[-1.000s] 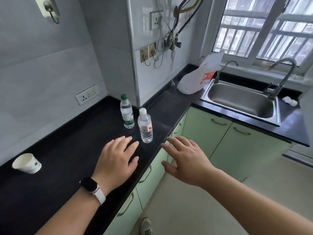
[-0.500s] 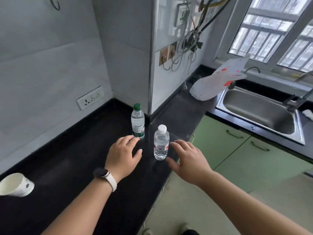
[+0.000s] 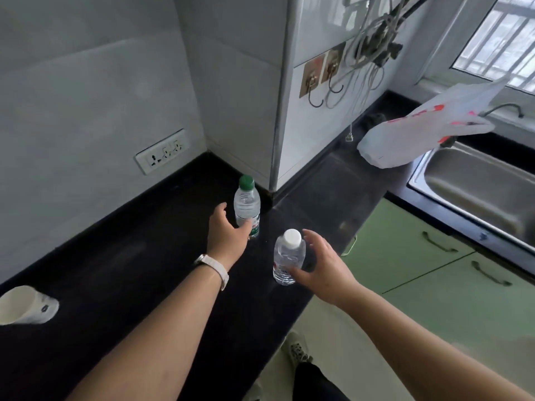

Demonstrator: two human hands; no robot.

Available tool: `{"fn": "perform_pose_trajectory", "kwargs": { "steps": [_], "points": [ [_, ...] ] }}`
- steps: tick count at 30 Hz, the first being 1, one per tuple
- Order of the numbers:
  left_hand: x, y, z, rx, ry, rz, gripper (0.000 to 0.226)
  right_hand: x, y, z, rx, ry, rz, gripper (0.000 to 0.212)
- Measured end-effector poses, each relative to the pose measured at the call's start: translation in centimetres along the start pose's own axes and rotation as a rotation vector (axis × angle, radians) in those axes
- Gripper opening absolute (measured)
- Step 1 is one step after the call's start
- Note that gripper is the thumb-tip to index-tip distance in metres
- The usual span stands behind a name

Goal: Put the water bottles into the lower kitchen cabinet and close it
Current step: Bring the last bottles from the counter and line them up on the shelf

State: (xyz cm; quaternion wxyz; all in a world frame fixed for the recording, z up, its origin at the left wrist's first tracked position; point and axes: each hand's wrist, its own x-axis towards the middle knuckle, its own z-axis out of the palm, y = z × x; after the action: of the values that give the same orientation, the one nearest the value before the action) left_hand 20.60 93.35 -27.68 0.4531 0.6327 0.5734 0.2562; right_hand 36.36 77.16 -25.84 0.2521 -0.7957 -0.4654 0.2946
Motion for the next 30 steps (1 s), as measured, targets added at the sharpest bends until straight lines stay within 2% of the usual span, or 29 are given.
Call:
{"fn": "perform_pose_trajectory", "kwargs": {
  "steps": [4, 8, 19, 24, 30],
  "points": [
    [2.1, 0.4, 2.0, -0.008, 0.038, -0.020, 0.086, 2.1, 1.3, -0.6, 0.096, -0.191, -0.066, 0.100],
    [3.0, 0.5, 3.7, -0.006, 0.137, 0.016, 0.054, 3.9, 2.1, -1.6, 0.133, -0.321, -0.134, 0.094],
    [2.6, 0.8, 5.4, -0.034, 0.270, -0.107, 0.056, 9.2, 3.1, -3.0, 0.082, -0.714, -0.368, 0.091],
    [1.1, 0.9, 5.8, -0.041, 0.305, -0.137, 0.053, 10.5, 3.4, -2.5, 0.127, -0.791, -0.422, 0.076],
    [-1.8, 1.5, 4.9, -0.087, 0.373, -0.164, 0.051, 10.6, 3.7, -1.9, 0.167, -0.763, -0.468, 0.078]
  ]
}}
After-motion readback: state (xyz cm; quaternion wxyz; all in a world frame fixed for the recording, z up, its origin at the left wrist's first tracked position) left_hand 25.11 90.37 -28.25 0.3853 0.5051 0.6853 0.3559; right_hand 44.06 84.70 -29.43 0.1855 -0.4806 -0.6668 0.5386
